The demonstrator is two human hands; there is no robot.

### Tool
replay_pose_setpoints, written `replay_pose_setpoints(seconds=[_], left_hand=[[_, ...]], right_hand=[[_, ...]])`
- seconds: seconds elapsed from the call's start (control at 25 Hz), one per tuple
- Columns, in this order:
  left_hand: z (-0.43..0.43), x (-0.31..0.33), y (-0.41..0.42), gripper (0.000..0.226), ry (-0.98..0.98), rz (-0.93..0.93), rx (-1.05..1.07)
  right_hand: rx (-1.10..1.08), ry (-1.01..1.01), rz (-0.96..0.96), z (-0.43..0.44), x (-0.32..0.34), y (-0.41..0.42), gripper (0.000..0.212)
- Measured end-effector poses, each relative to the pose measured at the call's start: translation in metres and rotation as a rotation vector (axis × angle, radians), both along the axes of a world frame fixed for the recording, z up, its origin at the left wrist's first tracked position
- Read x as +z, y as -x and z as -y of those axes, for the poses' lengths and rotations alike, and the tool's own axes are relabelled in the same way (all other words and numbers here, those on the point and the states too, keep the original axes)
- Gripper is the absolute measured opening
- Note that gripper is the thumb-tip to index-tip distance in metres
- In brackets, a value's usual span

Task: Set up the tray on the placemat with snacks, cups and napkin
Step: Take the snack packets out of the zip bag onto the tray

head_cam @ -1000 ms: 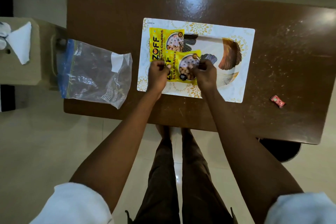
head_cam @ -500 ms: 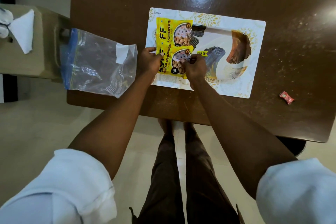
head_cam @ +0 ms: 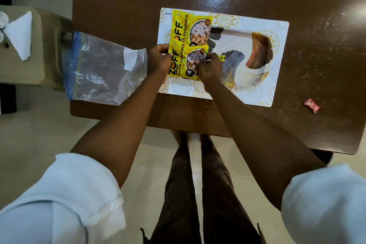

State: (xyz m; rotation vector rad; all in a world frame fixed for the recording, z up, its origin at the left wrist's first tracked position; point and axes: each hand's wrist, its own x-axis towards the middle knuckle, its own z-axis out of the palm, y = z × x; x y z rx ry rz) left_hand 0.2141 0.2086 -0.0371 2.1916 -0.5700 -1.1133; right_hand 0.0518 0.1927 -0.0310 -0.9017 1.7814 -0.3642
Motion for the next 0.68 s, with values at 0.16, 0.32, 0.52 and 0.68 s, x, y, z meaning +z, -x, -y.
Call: replay_pose_setpoints(seconds=[0.16, 0.32, 0.52, 0.68], left_hand=[[-0.004, -0.002, 0.001, 0.032, 0.002, 0.041, -0.003], [-0.005, 0.001, -0.002, 0.033, 0.02, 0.025, -0.007], [-0.016, 0.013, -0.004, 0.034, 0.09, -0.009, 0.03], [-0.036, 0.024, -0.016, 0.032, 0.116, -0.046, 0.152]], right_hand=[[0.025, 0.016, -0.015, -0.004, 0.0, 0.002, 0.026], [0.031, 0.006, -0.02, -0.001, 0.001, 0.005, 0.023], [-0.008, 0.025, -0.044, -0.003, 0.001, 0.009, 0.031], [-0.077, 0.173, -0.051, -0.004, 0.004, 0.011, 0.03]])
